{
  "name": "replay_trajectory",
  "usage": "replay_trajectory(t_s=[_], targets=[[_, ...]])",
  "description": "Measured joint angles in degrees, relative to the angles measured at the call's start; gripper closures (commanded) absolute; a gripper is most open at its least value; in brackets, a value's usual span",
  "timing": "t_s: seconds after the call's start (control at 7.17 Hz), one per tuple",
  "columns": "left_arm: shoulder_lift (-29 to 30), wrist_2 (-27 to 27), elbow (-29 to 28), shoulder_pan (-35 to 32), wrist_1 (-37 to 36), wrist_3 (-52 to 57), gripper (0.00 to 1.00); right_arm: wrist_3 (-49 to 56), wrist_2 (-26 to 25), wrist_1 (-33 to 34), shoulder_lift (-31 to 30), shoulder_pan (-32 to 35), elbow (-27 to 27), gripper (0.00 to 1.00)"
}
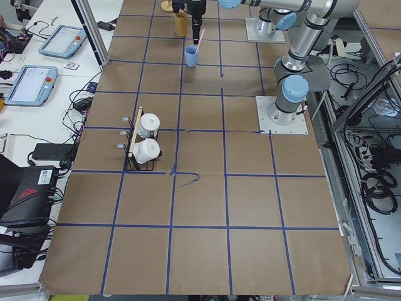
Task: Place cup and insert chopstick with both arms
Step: 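Lower the pink chopstick into the light blue cup with the right gripper, then open the right gripper and raise it away from the cup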
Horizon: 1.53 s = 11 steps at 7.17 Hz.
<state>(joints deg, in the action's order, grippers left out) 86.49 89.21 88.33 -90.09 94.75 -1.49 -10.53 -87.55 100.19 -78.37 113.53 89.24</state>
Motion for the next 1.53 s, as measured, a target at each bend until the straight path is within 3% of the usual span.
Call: replay_trajectory(t_s=[0.28, 0.56, 0.98, 1.53], targets=[[0.00, -0.02, 0.00, 0.00, 0.00, 0.00, 0.00, 0.29, 0.01, 0.35, -0.22, -0.51, -0.46, 0.33], [0.00, -0.04, 0.00, 0.00, 0.00, 0.00, 0.00, 4.99, -0.07, 1.50, -0.32, -2.17, -2.98, 0.04], [0.00, -0.06, -0.06, 0.00, 0.00, 0.00, 0.00, 13.08, 0.09, 1.33, -2.45, -12.84, -8.30, 0.00], [0.00, -0.03, -0.24, 0.06, -0.21, 0.04, 0.00, 24.20, -1.49, -5.36, -6.85, -24.77, -8.16, 0.00]])
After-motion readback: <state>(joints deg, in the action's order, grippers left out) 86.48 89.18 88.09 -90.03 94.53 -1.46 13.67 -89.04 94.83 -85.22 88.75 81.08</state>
